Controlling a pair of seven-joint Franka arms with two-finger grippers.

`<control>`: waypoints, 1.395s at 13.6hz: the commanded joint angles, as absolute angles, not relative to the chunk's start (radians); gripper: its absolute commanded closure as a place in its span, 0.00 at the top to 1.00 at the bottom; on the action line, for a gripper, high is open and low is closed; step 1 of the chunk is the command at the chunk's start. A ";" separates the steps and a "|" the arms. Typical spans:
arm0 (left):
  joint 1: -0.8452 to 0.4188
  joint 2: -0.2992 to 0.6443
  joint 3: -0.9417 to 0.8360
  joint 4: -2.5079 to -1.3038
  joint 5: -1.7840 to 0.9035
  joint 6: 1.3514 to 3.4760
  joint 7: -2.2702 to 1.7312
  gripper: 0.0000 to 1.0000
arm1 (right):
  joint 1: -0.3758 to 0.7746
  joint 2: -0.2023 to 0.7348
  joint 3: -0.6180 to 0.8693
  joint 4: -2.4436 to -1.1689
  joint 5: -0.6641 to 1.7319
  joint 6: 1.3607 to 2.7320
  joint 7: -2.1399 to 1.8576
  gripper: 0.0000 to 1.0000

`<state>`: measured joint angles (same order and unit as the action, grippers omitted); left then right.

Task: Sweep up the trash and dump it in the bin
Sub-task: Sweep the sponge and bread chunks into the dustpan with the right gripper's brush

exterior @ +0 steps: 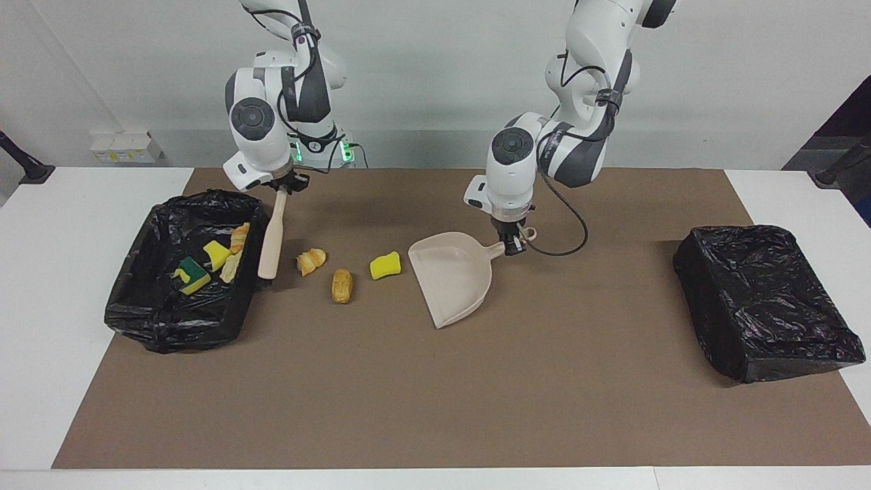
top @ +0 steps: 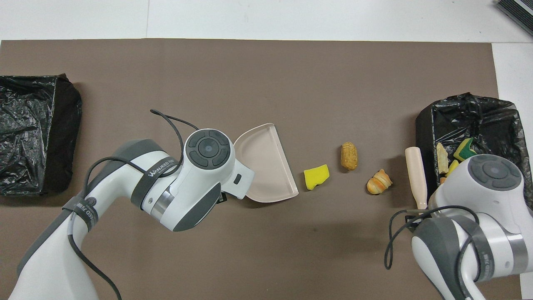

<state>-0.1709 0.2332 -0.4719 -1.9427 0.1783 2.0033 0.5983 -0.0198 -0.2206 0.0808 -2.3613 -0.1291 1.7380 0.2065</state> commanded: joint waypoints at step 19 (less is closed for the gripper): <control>-0.190 0.213 -0.466 -1.962 0.199 1.947 0.606 0.00 | 0.377 -0.046 0.104 -2.307 0.644 2.177 0.202 0.00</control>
